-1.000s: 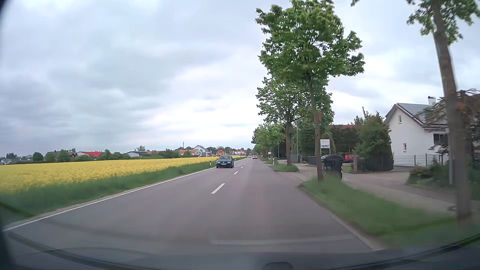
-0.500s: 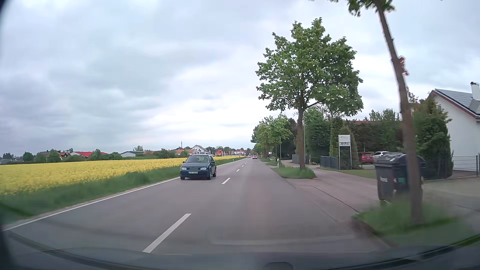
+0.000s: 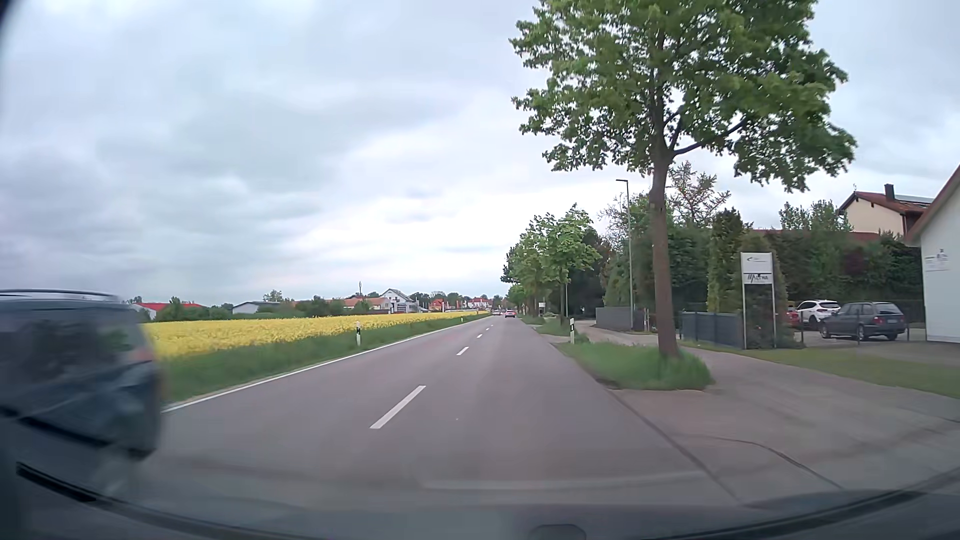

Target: Follow the waypoints while adhering to traffic rules and regulations

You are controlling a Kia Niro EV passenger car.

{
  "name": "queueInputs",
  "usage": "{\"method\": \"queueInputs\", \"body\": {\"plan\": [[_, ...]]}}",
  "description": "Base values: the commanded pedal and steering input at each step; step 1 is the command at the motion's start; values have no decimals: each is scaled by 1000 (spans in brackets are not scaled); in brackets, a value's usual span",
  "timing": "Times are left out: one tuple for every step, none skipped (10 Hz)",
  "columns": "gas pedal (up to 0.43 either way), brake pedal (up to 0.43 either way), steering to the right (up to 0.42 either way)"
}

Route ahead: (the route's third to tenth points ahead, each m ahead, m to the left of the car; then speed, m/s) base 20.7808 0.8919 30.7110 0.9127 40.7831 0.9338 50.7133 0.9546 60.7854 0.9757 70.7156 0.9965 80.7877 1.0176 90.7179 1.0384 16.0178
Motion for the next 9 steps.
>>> {"method": "queueInputs", "body": {"plan": [[157,0,-3],[157,0,-2],[157,0,-3],[157,0,-3],[157,0,-3],[157,0,-3],[157,0,-2],[157,0,-2],[157,0,-2]]}}
